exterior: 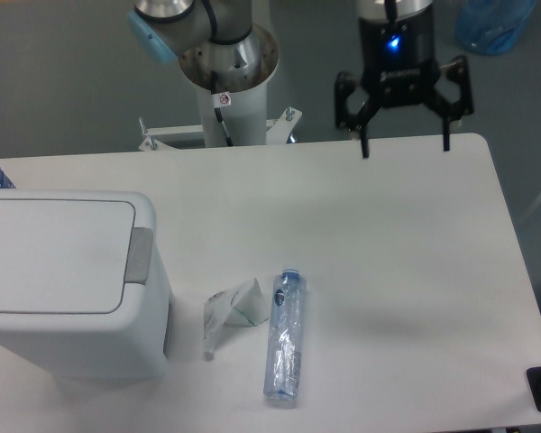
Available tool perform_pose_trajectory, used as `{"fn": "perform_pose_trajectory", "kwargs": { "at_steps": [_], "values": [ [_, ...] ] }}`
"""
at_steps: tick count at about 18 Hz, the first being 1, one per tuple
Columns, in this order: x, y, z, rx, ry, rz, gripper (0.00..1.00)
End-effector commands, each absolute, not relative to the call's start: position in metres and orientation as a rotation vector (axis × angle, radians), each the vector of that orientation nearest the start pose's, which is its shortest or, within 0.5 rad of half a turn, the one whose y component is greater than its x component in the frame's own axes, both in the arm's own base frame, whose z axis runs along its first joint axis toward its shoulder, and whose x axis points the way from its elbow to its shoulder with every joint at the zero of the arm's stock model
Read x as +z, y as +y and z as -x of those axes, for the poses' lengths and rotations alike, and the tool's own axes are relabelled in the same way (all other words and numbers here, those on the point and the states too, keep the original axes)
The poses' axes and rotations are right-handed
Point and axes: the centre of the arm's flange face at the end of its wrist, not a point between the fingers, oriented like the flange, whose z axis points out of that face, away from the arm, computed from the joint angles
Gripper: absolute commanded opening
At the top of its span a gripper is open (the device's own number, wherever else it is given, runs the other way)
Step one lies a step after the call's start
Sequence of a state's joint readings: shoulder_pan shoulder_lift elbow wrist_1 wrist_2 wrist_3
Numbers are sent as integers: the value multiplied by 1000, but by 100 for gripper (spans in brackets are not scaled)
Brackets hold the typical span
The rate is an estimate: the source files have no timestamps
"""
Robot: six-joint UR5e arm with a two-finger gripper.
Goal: Open the trash can
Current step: 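Move the open gripper down toward the grey hinge edge of the white bin lid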
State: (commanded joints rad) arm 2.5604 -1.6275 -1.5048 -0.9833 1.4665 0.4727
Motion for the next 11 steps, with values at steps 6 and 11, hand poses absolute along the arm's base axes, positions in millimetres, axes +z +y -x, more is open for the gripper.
{"fn": "perform_pose_trajectory", "kwargs": {
  "at_steps": [6, 11],
  "values": [
    [547, 478, 339, 306, -655, 2513, 100],
    [537, 513, 306, 155, -800, 2459, 100]
  ]
}}
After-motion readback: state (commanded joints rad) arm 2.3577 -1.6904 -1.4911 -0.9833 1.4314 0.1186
